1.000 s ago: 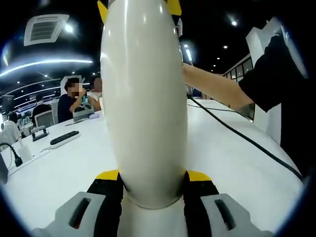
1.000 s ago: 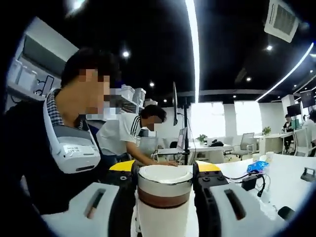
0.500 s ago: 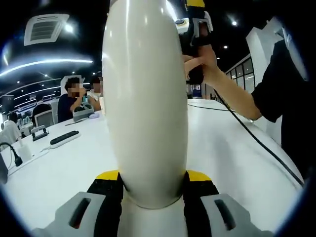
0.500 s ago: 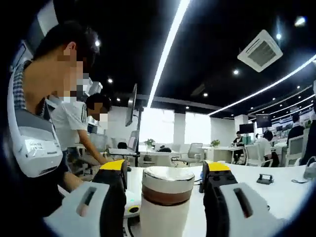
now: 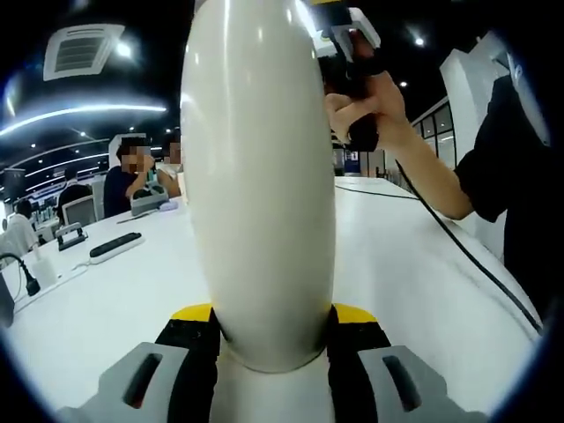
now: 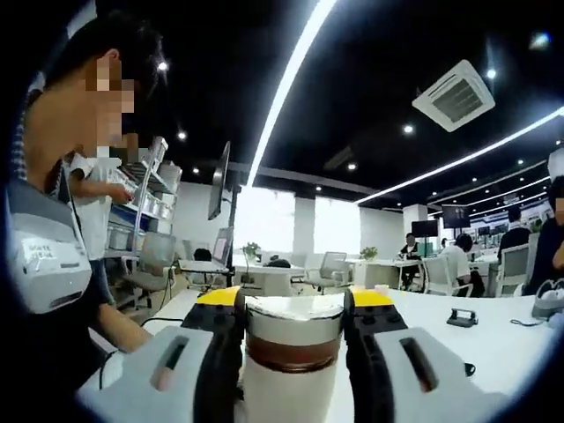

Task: Grasp the water cup twist off the cup lid place the cup lid on the table

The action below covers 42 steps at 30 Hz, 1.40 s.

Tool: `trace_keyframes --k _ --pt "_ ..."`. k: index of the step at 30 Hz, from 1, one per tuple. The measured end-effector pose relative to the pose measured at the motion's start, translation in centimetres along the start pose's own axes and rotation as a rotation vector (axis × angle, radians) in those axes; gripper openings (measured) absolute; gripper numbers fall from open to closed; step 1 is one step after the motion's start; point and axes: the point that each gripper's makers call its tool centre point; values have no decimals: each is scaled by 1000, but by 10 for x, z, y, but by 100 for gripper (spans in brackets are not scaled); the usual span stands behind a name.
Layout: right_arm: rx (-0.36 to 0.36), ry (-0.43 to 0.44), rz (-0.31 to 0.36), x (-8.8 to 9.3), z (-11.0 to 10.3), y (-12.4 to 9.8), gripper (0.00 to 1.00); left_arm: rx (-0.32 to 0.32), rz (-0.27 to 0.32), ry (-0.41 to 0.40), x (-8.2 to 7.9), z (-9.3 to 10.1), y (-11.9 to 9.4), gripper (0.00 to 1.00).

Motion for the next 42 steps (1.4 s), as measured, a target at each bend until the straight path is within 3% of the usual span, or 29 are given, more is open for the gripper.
trace_keyframes --k 5,16,23,28,29,31,33,38,40,42 --pt "-129 9 -29 1 -4 -1 47 1 0 0 1 0 0 49" --pt "-532 133 -51 1 -11 -1 47 3 -2 -3 1 1 0 49" --pt "-600 164 -36 2 -14 -4 47 5 -1 -3 0 2 1 49" --pt "-474 205 -19 1 -10 -4 48 6 -1 -3 -1 3 1 49" --pt "-380 246 -27 2 -5 -2 50 6 -1 -3 -1 3 1 49" --pt "-278 286 -6 -4 0 -2 59 6 0 -3 -1 3 1 49" --pt "-197 244 0 -8 -2 -7 61 6 0 -3 -2 3 1 49" --pt "24 37 -20 -10 -5 -13 59 5 -1 -4 -2 4 1 49" --pt "75 31 8 -11 -4 -13 55 5 -1 -4 -2 4 1 49" --pt "87 31 -43 -1 -4 -9 55 4 -1 -4 -2 3 1 49"
Point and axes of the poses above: the point that each gripper's makers call its tool centre point, and the gripper's own axes: y roughly forward along the fingers, z roughly to its right, x roughly out of its underside, and after that the axes turned 7 degrees about y, right-handed
